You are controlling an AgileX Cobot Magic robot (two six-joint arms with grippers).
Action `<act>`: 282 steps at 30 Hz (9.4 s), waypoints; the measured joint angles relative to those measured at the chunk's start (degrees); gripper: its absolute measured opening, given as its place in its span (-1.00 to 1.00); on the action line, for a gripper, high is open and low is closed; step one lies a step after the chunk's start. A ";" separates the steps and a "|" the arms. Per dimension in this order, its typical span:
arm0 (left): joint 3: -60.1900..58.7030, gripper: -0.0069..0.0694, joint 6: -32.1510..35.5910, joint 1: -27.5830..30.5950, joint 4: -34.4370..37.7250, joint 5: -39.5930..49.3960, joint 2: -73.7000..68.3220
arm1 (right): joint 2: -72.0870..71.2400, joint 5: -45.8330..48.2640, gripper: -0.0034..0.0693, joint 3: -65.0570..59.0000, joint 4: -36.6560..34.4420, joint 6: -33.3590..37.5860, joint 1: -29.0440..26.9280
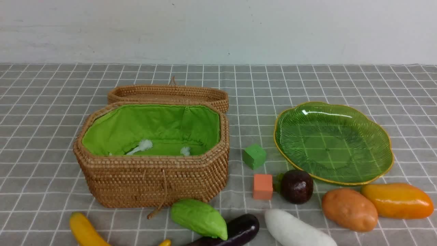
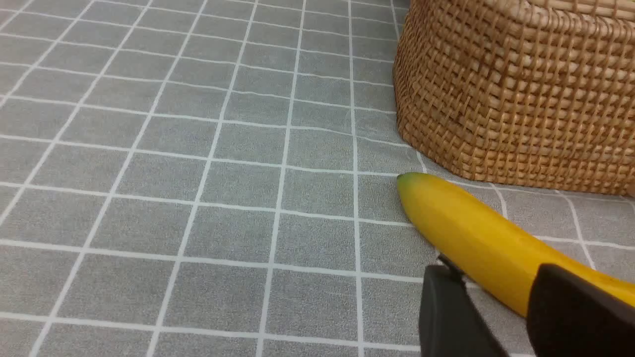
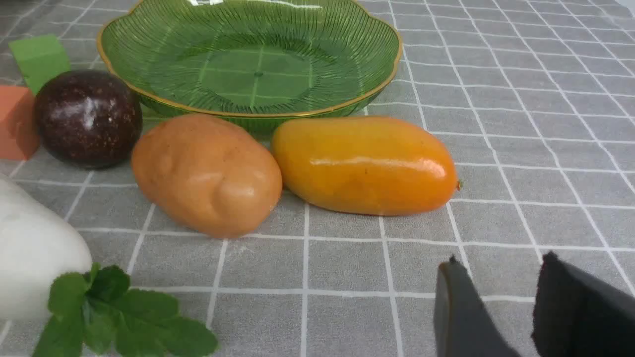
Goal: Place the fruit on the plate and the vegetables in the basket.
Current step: Use the left arm to grab a banana and put it into the right plate, then take a chayote with your left arm and place it on the basket on the left.
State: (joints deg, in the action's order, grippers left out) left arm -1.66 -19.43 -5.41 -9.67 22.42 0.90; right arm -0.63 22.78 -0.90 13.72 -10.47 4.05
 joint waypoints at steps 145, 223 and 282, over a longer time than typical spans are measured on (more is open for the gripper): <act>50.61 -0.03 1.10 0.00 15.77 36.63 -60.86 | 0.00 0.00 -0.24 0.00 0.00 0.00 0.00; 98.55 0.41 13.30 -24.26 6.98 48.32 -83.16 | 0.00 0.02 -0.24 0.00 0.07 0.00 0.00; 41.21 0.22 50.61 -33.81 14.97 25.27 -75.50 | 0.00 0.01 -0.24 0.00 0.07 0.00 0.00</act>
State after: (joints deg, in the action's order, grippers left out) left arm 39.54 31.18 -39.22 5.30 47.69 -74.60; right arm -0.63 22.79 -0.90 13.78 -10.47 4.05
